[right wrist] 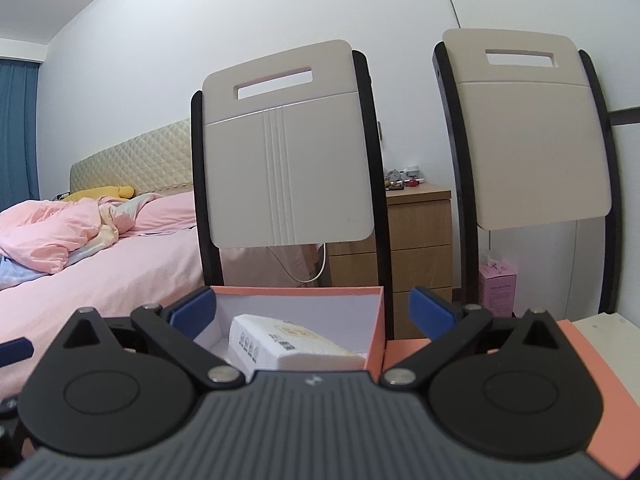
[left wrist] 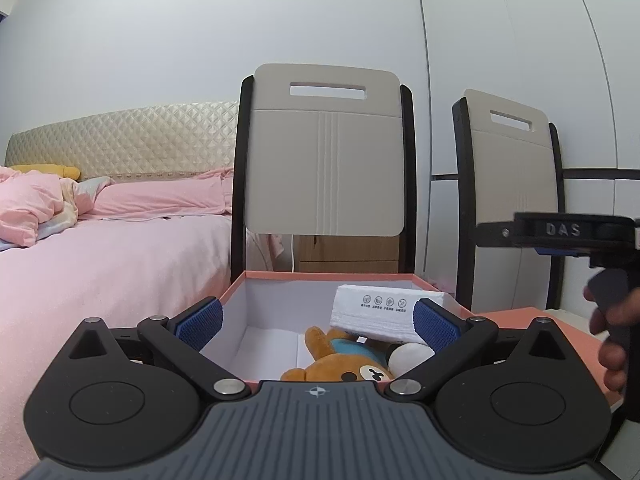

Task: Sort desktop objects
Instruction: 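Withdraw the right gripper and move it over the pink JOSINY lid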

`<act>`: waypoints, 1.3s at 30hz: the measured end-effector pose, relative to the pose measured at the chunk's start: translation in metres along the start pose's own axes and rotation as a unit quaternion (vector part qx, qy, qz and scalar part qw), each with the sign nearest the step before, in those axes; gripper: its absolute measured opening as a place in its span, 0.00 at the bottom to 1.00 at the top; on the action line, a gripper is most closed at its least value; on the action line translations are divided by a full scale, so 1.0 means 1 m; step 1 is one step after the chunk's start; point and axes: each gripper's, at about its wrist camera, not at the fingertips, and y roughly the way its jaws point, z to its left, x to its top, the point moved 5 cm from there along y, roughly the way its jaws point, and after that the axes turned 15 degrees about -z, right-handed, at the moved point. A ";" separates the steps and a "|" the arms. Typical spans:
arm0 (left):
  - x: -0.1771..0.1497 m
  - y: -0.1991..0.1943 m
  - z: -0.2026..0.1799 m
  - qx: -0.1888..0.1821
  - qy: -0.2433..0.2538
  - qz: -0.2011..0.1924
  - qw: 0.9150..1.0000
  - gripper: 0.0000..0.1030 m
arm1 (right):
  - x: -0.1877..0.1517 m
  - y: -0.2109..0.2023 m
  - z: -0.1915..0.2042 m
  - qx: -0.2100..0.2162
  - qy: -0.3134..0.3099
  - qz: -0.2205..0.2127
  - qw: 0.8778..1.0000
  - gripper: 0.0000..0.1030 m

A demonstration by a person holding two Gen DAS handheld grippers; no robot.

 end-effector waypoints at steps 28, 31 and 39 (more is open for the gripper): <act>-0.030 -0.018 -0.047 -0.021 -0.010 0.001 1.000 1.00 | -0.001 -0.090 -0.041 0.020 0.023 0.006 1.000 1.00; -0.026 -0.020 -0.063 -0.026 -0.001 -0.015 1.000 1.00 | 0.012 -0.097 -0.057 0.009 0.012 -0.012 1.000 1.00; -0.042 -0.013 -0.097 -0.056 0.022 0.016 0.998 1.00 | 0.012 -0.099 -0.108 -0.029 -0.012 -0.023 0.999 1.00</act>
